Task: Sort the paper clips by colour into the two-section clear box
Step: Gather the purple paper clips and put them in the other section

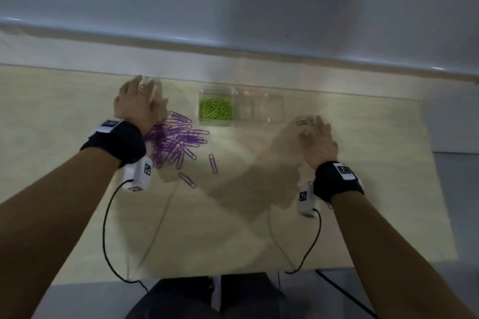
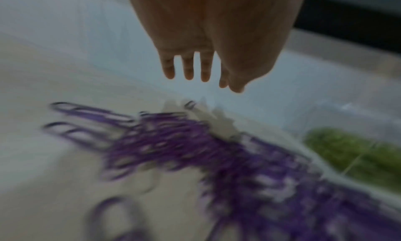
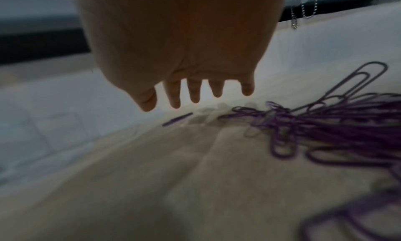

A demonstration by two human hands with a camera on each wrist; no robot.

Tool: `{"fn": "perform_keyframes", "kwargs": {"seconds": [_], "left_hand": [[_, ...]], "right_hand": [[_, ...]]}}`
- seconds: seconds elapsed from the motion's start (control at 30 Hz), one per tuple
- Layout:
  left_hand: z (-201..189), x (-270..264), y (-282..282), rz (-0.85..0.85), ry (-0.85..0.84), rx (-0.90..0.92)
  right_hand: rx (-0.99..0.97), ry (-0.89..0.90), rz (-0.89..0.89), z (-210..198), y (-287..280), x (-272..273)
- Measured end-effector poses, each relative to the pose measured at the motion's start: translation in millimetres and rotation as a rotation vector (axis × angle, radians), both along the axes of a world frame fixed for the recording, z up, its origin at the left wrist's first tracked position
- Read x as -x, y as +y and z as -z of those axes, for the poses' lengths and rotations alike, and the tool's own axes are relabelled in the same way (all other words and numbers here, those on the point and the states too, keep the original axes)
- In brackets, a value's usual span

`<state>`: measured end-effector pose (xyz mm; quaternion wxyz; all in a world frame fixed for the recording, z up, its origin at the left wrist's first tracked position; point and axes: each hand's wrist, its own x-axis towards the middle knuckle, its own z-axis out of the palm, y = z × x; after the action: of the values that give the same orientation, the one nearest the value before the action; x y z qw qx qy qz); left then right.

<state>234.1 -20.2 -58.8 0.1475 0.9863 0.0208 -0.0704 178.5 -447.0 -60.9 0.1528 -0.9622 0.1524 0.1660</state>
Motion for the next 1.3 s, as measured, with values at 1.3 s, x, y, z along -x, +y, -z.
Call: {"fn": "perform_keyframes", "kwargs": {"seconds": [1.3], "left_hand": [[-4, 38, -6, 0.002, 0.011, -0.062]], "right_hand": [[-0.087, -0.188, 0.137, -3, 44, 106]]}}
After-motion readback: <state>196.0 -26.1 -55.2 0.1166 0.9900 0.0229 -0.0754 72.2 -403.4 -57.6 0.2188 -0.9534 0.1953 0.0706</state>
